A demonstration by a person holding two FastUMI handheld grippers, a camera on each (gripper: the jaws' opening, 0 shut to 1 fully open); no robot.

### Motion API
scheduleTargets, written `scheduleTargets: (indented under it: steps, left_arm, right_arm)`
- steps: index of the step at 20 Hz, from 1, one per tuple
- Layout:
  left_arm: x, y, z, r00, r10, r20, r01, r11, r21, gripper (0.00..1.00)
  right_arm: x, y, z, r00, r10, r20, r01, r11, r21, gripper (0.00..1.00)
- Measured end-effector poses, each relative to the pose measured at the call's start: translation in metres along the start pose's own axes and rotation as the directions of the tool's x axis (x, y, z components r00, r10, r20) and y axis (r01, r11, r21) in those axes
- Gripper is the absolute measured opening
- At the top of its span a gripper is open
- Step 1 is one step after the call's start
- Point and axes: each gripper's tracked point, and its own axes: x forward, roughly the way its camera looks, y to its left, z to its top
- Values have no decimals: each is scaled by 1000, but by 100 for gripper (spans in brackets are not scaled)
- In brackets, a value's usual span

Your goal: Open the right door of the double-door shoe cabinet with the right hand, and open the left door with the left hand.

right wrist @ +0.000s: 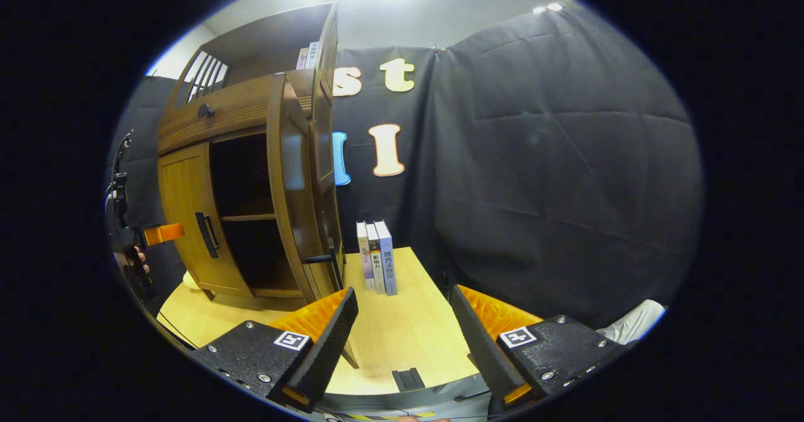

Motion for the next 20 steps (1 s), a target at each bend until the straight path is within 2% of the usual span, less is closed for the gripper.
scheduleTargets:
  steps: [4, 5, 8, 9, 13, 14, 17, 18, 19, 20]
  left_arm:
    - [49, 6, -3, 1000, -19, 11, 19, 999, 43, 100]
    - [60, 9, -6, 1000, -22, 11, 21, 998, 51, 95]
    - [85, 25, -17, 1000, -20, 12, 19, 997, 73, 95]
    - [93, 29, -19, 1000, -24, 12, 23, 997, 73, 100]
    - [111, 26, -25, 996, -91, 21, 89, 994, 60, 100]
    - [115, 25, -22, 995, -95, 29, 93, 993, 69, 99]
    - [129, 17, -18, 994, -109, 31, 106, 989, 102, 67]
    - [132, 14, -18, 991, -126, 32, 123, 987, 101, 67]
    - [131, 27, -18, 997, -75, 38, 70, 991, 114, 60]
    - [137, 26, -17, 994, -102, 36, 98, 991, 91, 53]
  right_arm:
    - [-33, 13, 2, 997, -66, 41, 64, 997, 39, 94]
    - [-35, 19, 3, 996, -79, 48, 76, 996, 49, 92]
    - [-41, 41, 2, 993, -101, 53, 96, 992, 87, 92]
    - [-42, 47, 2, 993, -106, 56, 101, 990, 97, 92]
    - [-50, 68, -8, 992, -121, 43, 117, 988, 102, 92]
    - [-51, 73, -10, 992, -123, 37, 119, 987, 104, 94]
    - [-49, 86, -15, 991, -128, 27, 124, 986, 113, 92]
    - [-49, 89, -16, 991, -128, 25, 124, 986, 115, 94]
    - [-49, 93, -16, 992, -127, 22, 124, 986, 114, 94]
    - [-48, 97, -16, 992, -126, 20, 123, 986, 111, 94]
